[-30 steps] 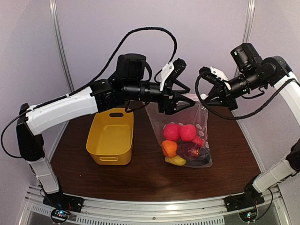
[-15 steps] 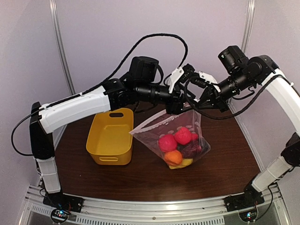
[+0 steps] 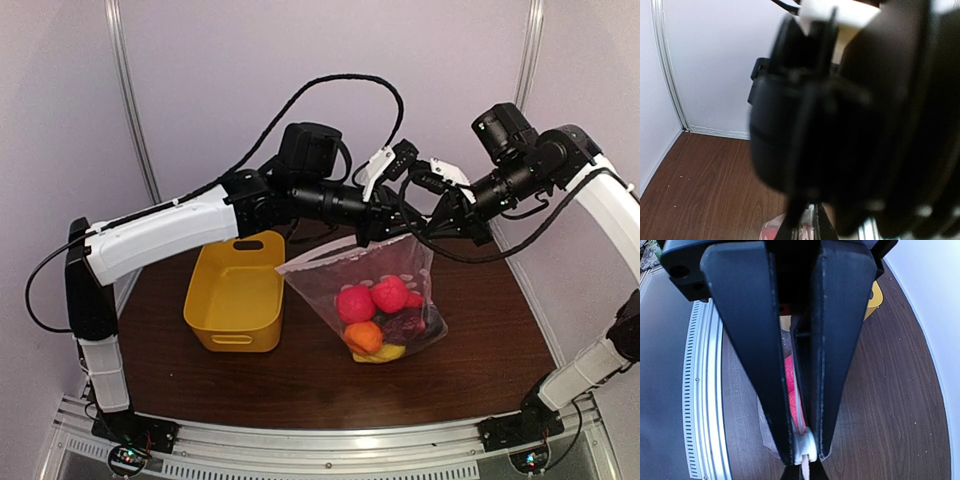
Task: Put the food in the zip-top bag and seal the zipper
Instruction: Zip the zipper of the food storage bag.
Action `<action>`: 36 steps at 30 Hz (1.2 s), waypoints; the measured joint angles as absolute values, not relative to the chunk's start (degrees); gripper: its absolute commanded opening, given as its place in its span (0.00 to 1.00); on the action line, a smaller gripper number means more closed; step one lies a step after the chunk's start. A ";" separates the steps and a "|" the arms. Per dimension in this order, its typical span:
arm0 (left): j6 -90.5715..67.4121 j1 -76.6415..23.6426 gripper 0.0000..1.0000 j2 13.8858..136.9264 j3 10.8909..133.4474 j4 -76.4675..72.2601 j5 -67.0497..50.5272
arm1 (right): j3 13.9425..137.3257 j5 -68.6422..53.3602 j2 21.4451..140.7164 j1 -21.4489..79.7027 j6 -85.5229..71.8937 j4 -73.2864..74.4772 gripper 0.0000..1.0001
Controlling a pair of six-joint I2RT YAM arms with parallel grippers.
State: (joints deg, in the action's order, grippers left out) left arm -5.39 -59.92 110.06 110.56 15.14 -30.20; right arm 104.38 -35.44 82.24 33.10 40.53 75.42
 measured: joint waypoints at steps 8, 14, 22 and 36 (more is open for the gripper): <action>-5.56 -60.03 0.00 110.30 110.54 14.79 -30.61 | 100.95 -34.22 79.57 32.51 40.60 72.38 0.00; -5.67 -59.59 0.00 109.58 108.09 13.65 -29.82 | 99.70 -36.34 78.94 28.71 42.22 72.27 0.00; -5.65 -58.81 0.00 105.23 101.38 12.86 -28.56 | 98.94 -39.94 78.26 23.99 44.80 72.51 0.00; -5.61 -57.04 0.00 95.00 86.11 12.16 -25.63 | 94.98 -44.49 76.95 12.80 47.90 72.64 0.00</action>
